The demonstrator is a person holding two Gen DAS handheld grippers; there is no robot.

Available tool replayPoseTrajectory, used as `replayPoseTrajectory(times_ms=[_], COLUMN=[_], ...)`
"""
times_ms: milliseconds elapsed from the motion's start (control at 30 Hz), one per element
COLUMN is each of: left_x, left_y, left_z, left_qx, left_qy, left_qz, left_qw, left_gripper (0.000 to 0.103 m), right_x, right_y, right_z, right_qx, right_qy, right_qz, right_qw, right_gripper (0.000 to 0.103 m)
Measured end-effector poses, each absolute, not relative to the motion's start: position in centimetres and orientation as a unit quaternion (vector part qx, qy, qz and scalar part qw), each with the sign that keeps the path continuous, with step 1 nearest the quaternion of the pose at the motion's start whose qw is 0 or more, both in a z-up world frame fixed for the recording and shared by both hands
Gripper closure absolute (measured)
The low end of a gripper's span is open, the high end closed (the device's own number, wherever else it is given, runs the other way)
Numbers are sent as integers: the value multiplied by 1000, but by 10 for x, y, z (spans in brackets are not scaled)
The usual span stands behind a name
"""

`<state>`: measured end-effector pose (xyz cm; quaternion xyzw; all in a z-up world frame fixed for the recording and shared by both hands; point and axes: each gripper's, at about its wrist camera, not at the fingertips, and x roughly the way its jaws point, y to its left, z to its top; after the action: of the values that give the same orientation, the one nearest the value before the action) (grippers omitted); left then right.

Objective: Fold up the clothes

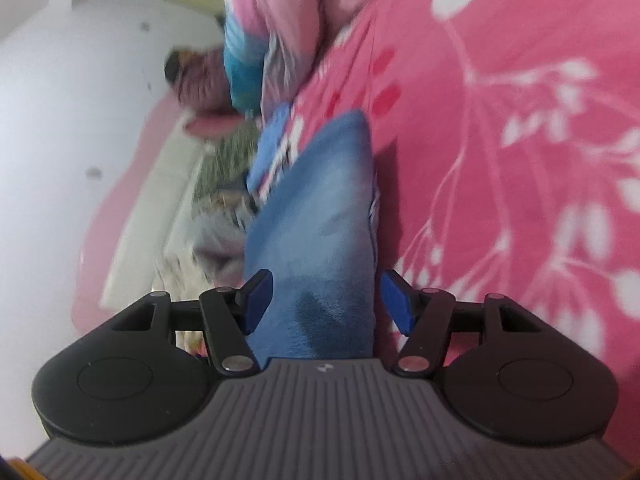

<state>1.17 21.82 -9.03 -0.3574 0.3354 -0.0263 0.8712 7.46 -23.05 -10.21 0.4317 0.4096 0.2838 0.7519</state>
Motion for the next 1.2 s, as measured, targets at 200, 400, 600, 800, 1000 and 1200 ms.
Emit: replayPoseTrajectory(times_ms=[200,400,600,800,1000,1200], left_x=[13,13,19,35,44,38], left_y=[217,207,190,131,101,104], left_z=[-93,-87,-87,-90,-93,-87], left_qx=[-365,-360,-377,-354,-335,-295], left_qy=[336,337,354,382,381,371], left_qz=[-21,-28,-59,-140,-168,-164], left_qw=[868,869,854,842,845,865], left_gripper=[71,77,81,83,82,76], right_x=[94,93,95,75,57,21], right_y=[-197,-209,-231,-289,-345,-349], right_z=[-111,-116,-114,-92,-105,-76], right_qx=[409,448,467,449,449,391], right_qy=[431,409,396,377,399,347], right_qz=[325,347,352,332,272,195], right_qw=[736,715,708,739,751,830], right_gripper=[48,82,83,83,68,54])
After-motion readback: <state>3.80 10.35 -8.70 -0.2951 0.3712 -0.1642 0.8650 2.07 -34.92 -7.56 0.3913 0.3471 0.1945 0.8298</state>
